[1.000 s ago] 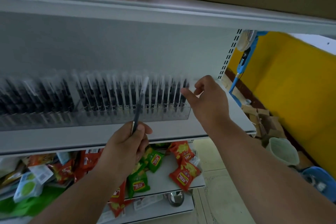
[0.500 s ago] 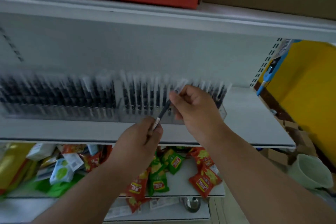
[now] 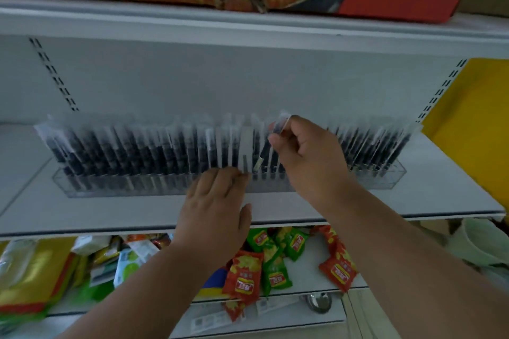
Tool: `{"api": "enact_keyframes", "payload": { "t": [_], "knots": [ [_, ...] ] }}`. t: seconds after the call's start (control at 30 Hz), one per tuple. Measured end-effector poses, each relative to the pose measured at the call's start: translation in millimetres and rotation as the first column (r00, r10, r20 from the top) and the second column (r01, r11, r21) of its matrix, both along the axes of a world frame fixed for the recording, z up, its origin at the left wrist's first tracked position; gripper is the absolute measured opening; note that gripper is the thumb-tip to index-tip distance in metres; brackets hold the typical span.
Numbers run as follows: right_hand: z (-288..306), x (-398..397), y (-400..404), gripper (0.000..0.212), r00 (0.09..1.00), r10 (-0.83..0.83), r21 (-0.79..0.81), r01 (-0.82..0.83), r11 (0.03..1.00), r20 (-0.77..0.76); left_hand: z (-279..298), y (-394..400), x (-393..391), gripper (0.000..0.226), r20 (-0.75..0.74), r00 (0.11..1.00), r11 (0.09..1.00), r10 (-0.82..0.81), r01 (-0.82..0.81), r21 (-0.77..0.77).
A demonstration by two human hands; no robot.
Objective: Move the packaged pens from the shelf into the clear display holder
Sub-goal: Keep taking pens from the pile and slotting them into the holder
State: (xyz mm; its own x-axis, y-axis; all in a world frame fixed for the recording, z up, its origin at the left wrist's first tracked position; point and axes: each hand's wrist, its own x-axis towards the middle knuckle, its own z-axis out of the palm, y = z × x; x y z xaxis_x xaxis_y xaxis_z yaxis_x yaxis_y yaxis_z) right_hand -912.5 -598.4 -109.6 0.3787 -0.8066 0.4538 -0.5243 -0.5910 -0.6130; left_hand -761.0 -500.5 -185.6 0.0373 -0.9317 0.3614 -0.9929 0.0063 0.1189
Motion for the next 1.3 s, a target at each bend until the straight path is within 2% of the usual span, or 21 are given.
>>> {"api": "enact_keyframes", "payload": {
  "t": [0.17, 0.3, 0.53, 0.73, 0.9, 1.0, 1.07, 1.17, 1.3],
  "knots": [
    [-3, 14, 5, 0.027, 0.973, -0.055, 0.01, 0.059, 0.998, -0.225, -4, -3, 13, 0.057, 0.005, 0.998, 0.998, -0.064, 0.064, 0.013],
    [-18, 23, 7, 0.022, 0.946, -0.098, 0.02, 0.109, 0.994, -0.31, -7, -8, 17, 0.055, 0.013, 0.994, 0.994, -0.105, 0.106, -0.034],
    [-32, 31, 10, 0.032, 0.959, -0.152, -0.02, 0.152, 0.988, -0.238, -10, -11, 19, 0.054, 0.009, 0.993, 0.989, -0.12, 0.12, -0.086],
    [-36, 19, 14, 0.015, 0.977, -0.13, -0.03, 0.127, 0.992, -0.171, -3, -10, 18, 0.052, -0.008, 0.996, 0.993, -0.089, 0.088, -0.083],
    [-23, 4, 20, 0.02, 0.982, -0.079, -0.277, 0.03, 0.96, -0.169, 0, 4, 8, 0.047, -0.028, 0.999, 0.995, -0.03, 0.028, -0.093],
    [-14, -3, 27, 0.026, 0.983, -0.018, -0.352, -0.049, 0.935, -0.185, 0, 20, 0, 0.044, -0.053, 0.996, 0.995, 0.068, -0.071, -0.07],
    [-10, -2, 33, 0.027, 0.978, 0.059, -0.359, -0.129, 0.925, -0.198, 1, 31, -2, 0.043, -0.067, 0.99, 0.991, 0.12, -0.124, -0.054],
    [-5, 9, 46, 0.029, 0.954, 0.205, -0.281, -0.262, 0.923, -0.217, 1, 61, 1, 0.043, -0.07, 0.972, 0.974, 0.225, -0.227, -0.023],
    [4, 34, 64, 0.03, 0.92, 0.303, -0.261, -0.365, 0.894, -0.246, 5, 100, 18, 0.044, -0.076, 0.932, 0.934, 0.354, -0.356, -0.018]
  ]
}}
